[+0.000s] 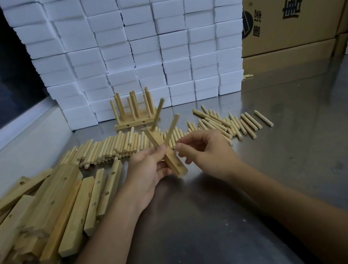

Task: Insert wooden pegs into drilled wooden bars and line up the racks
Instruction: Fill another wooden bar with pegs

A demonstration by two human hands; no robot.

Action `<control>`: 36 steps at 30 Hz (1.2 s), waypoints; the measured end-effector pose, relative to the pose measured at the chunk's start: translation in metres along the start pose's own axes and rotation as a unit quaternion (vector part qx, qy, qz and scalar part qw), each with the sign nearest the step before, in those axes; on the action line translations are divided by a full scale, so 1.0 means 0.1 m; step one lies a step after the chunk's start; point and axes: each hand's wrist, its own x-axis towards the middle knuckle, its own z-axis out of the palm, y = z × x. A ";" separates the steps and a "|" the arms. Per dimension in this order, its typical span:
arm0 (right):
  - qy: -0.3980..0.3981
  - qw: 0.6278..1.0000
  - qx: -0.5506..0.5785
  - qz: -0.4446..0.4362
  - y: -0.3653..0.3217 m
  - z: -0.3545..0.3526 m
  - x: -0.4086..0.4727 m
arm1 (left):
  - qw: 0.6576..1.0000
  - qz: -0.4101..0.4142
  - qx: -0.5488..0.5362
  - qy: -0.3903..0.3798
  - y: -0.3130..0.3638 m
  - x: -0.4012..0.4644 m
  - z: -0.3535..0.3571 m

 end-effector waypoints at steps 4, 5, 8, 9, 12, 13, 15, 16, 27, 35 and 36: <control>0.085 0.967 -0.239 -0.008 0.17 -0.19 0.06 | 0.996 -0.026 -0.072 0.040 0.00 0.07 -0.07; 0.106 0.953 -0.282 0.000 0.21 -0.25 0.08 | 0.996 -0.026 -0.080 0.039 -0.01 0.08 -0.08; 0.132 0.924 -0.356 0.046 0.31 -0.40 0.12 | 0.994 -0.029 -0.102 0.039 -0.01 0.08 -0.09; 0.128 0.916 -0.376 0.066 0.33 -0.43 0.12 | 0.993 -0.031 -0.111 0.040 -0.01 0.09 -0.09; 0.107 0.898 -0.411 0.117 0.35 -0.46 0.12 | 0.991 -0.037 -0.125 0.040 0.00 0.08 -0.10; 0.108 0.898 -0.407 0.126 0.35 -0.47 0.12 | 0.990 -0.038 -0.127 0.040 0.00 0.07 -0.10; 0.114 0.900 -0.397 0.138 0.35 -0.49 0.13 | 0.990 -0.039 -0.130 0.039 0.01 0.06 -0.09; 0.109 0.899 -0.399 0.144 0.34 -0.49 0.13 | 0.990 -0.039 -0.131 0.039 0.01 0.06 -0.09; 0.107 0.902 -0.375 0.186 0.27 -0.56 0.16 | 0.990 -0.042 -0.128 0.045 0.03 0.04 -0.09; 0.272 0.941 -0.197 0.050 0.22 -0.55 0.20 | 0.990 -0.043 -0.127 0.042 0.02 0.05 -0.09; 0.282 0.947 -0.141 0.063 0.21 -0.53 0.20 | 0.991 -0.042 -0.123 0.043 0.02 0.06 -0.09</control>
